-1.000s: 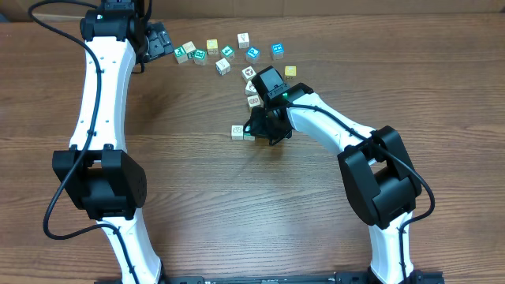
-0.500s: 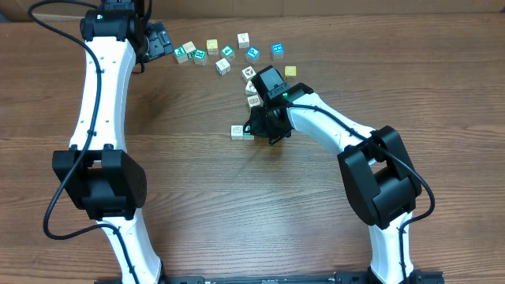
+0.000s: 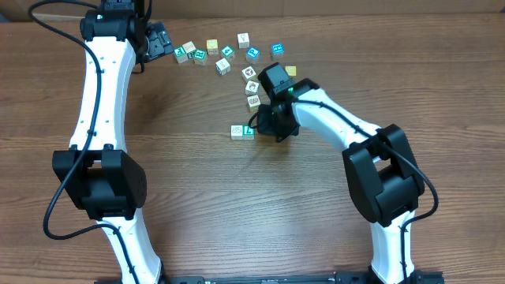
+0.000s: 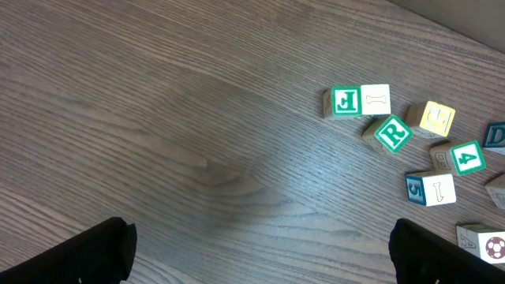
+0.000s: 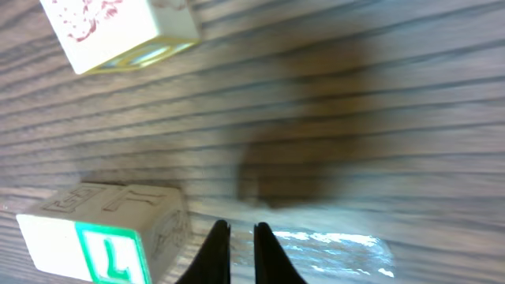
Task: Form a horizontal line
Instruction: 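Raise the right gripper and move it back over the block pile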
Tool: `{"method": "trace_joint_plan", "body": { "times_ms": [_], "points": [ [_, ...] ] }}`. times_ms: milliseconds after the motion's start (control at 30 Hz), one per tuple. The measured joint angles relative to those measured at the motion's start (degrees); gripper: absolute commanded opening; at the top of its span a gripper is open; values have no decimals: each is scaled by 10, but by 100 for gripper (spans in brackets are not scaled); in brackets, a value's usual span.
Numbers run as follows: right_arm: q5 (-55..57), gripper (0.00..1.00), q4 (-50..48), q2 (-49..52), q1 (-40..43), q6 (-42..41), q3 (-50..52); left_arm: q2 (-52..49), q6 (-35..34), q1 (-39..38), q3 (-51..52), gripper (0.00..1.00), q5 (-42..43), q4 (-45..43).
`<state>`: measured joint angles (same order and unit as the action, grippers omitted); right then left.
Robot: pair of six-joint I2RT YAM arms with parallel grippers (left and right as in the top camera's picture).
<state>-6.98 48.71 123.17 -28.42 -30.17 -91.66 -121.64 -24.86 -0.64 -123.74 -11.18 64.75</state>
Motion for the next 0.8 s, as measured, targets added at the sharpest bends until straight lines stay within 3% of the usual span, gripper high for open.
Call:
{"method": "trace_joint_plan", "body": {
  "times_ms": [200,267,433,800],
  "points": [
    [21,4,109,1,18,40,-115,0,0,0,0,100,0,0],
    [33,21,139,1,21,58,-172,0,0,0,0,100,0,0],
    [50,47,123,0,21,104,-263,0,0,0,0,100,0,0],
    [61,46,124,8,12,135,-269,0,0,0,0,100,0,0]
  ]
}}
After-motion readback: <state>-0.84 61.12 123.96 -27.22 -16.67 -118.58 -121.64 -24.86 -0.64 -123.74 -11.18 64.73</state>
